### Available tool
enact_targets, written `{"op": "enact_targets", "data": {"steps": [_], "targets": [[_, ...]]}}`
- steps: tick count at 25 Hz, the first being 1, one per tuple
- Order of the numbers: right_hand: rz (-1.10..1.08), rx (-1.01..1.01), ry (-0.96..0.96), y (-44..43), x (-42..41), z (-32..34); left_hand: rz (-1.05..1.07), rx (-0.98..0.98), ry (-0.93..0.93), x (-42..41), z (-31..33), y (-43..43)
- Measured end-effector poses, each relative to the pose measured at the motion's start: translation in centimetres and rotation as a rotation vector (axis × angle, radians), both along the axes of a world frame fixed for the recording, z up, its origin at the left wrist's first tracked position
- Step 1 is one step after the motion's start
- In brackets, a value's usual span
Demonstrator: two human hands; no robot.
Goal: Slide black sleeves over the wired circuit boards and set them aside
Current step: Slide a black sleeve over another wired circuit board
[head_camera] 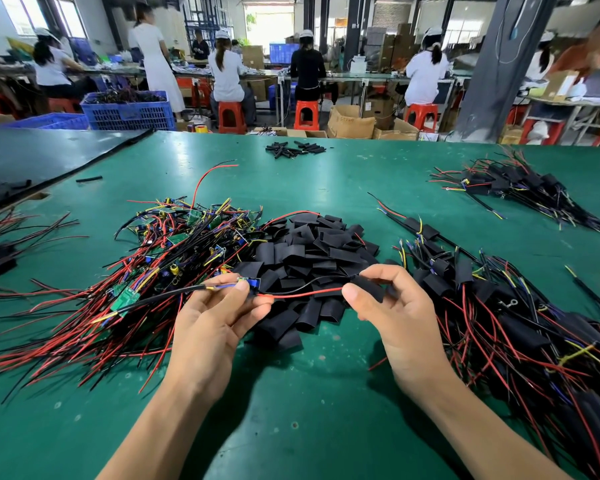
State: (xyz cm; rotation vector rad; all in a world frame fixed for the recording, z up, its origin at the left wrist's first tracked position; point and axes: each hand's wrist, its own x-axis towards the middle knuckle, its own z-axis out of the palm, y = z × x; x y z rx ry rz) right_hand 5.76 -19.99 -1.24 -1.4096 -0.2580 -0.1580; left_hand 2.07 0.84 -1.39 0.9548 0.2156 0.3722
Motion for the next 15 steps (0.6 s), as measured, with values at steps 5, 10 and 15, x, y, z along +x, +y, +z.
{"op": "enact_targets", "data": {"steps": [5, 10, 15], "targets": [[0.032, 0.022, -0.003, 0.0, -0.2, 0.3, -0.003, 0.001, 0.0, 0.0, 0.0, -0.1], [0.15, 0.015, -0.011, 0.3, -0.6, 0.4, -0.015, 0.012, -0.008, -0.1, 0.0, -0.2], [0.06, -0.261, -0.036, 0.5, -1.3, -0.1, -0.078, 0.069, -0.017, -0.3, -0.3, -0.8]]}}
